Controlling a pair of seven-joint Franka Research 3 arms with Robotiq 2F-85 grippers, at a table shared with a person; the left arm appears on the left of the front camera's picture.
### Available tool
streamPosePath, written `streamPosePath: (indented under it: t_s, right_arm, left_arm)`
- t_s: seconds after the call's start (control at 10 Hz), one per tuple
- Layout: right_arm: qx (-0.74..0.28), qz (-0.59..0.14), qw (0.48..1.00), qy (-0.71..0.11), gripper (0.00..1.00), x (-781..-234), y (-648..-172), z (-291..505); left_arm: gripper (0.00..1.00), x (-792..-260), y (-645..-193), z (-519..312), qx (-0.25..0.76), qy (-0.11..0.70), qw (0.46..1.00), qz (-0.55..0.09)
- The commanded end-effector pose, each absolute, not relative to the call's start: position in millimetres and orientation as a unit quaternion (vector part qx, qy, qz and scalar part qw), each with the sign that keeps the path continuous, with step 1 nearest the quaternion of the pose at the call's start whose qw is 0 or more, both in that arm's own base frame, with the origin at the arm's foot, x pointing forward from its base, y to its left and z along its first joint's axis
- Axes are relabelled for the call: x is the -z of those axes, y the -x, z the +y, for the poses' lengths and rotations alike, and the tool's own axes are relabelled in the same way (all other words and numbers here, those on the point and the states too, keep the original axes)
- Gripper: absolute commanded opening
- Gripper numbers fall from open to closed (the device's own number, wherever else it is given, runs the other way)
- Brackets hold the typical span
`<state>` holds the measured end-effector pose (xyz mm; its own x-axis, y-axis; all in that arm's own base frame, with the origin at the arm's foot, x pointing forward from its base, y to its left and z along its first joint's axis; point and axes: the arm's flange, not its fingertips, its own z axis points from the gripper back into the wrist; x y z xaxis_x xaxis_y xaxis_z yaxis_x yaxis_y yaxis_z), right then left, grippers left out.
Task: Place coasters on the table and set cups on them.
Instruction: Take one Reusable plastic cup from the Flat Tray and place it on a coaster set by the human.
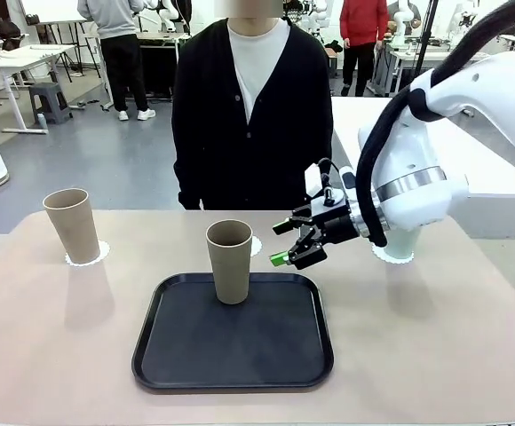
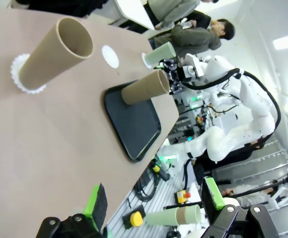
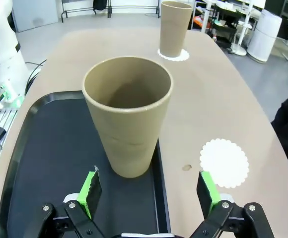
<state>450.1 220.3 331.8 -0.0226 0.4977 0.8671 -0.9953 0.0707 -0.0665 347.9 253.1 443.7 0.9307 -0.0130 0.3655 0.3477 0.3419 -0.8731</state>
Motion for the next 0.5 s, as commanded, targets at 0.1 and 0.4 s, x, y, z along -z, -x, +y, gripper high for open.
streamPosePath:
  t_s: [0.1,0.4]
  right_arm:
    - [-0.606,-0.366,0.62,-0.337,1.0,-329.4,-454.5,224.3]
    - [-0.608,-0.375,0.616,-0.331,1.0,-332.1,-449.2,224.6]
  left_arm:
    - [1.0,-445.7,-346.8,254.0,0.113,0.563,0.805,-0.152]
    - [1.0,-445.7,-346.8,254.0,0.113,0.563,0.805,-0.152]
